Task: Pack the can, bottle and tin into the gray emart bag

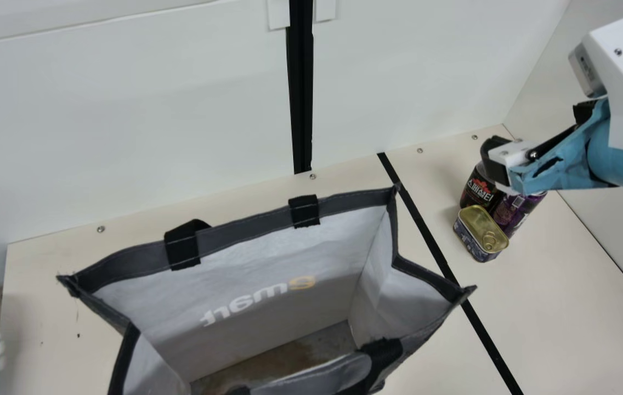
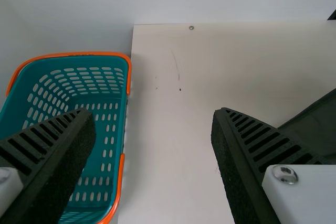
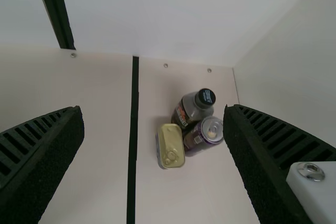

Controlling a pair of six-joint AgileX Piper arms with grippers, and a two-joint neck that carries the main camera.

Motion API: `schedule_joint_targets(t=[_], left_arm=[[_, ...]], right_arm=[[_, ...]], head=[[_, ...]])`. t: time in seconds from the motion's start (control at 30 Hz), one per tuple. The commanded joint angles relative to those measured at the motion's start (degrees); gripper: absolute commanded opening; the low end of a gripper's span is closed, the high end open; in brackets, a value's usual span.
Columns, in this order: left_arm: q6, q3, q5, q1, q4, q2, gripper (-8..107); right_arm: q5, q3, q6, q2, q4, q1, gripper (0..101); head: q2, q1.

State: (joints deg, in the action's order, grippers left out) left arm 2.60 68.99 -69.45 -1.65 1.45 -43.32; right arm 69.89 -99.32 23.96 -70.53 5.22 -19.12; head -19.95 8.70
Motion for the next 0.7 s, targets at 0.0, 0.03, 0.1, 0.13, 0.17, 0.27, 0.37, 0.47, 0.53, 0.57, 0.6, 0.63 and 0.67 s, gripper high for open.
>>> schedule_joint_targets(t=[0.0, 0.03, 0.1, 0.13, 0.17, 0.27, 0.37, 0.47, 0.53, 0.57, 0.6, 0.63, 0.67], left_arm=[[0.00, 0.00, 0.00, 0.00, 0.00, 0.00, 90], [0.00, 0.00, 0.00, 0.00, 0.00, 0.00, 90], [0.00, 0.00, 0.00, 0.00, 0.00, 0.00, 90], [0.00, 0.00, 0.00, 0.00, 0.00, 0.00, 90], [0.00, 0.00, 0.00, 0.00, 0.00, 0.00, 90], [0.00, 0.00, 0.00, 0.00, 0.00, 0.00, 90], [0.00, 0.00, 0.00, 0.00, 0.00, 0.00, 90], [0.00, 0.00, 0.00, 0.00, 0.00, 0.00, 90], [0.00, 0.00, 0.00, 0.00, 0.00, 0.00, 90], [0.00, 0.00, 0.00, 0.00, 0.00, 0.00, 90], [0.00, 0.00, 0.00, 0.00, 0.00, 0.00, 90], [0.00, 0.00, 0.00, 0.00, 0.00, 0.00, 90], [0.00, 0.00, 0.00, 0.00, 0.00, 0.00, 90]], right_arm=[[0.02, 1.08, -0.36, 0.19, -1.36, -0.18, 91], [0.02, 1.56, -0.50, 0.26, -1.92, -0.25, 91], [0.02, 2.49, -0.68, 0.41, -2.85, -0.48, 91], [0.02, 2.93, -0.74, 0.46, -3.27, -0.63, 91], [0.02, 3.40, -0.80, 0.53, -3.70, -0.77, 91], [0.02, 4.89, -0.86, 0.76, -4.69, -1.25, 91], [0.02, 6.21, -0.90, 1.04, -5.36, -1.81, 91], [0.02, 7.39, -0.88, 1.36, -5.77, -2.40, 91], [0.02, 8.09, -0.94, 1.63, -5.84, -2.83, 91], [-0.03, 7.82, -0.96, 1.49, -5.83, -2.70, 91], [-0.02, 8.12, -1.02, 1.63, -5.83, -2.79, 91], [0.14, 8.12, -1.02, 1.57, -5.83, -2.72, 91], [-0.07, 8.12, -1.02, 1.57, -5.83, -2.73, 91]], head=[[-0.05, 1.30], [-0.05, 1.30], [-0.05, 1.30], [-0.05, 1.30], [-0.05, 1.30], [-0.05, 1.30], [-0.05, 1.30], [-0.05, 1.30], [-0.05, 1.30], [-0.05, 1.30], [-0.05, 1.30], [-0.05, 1.30], [-0.05, 1.30]])
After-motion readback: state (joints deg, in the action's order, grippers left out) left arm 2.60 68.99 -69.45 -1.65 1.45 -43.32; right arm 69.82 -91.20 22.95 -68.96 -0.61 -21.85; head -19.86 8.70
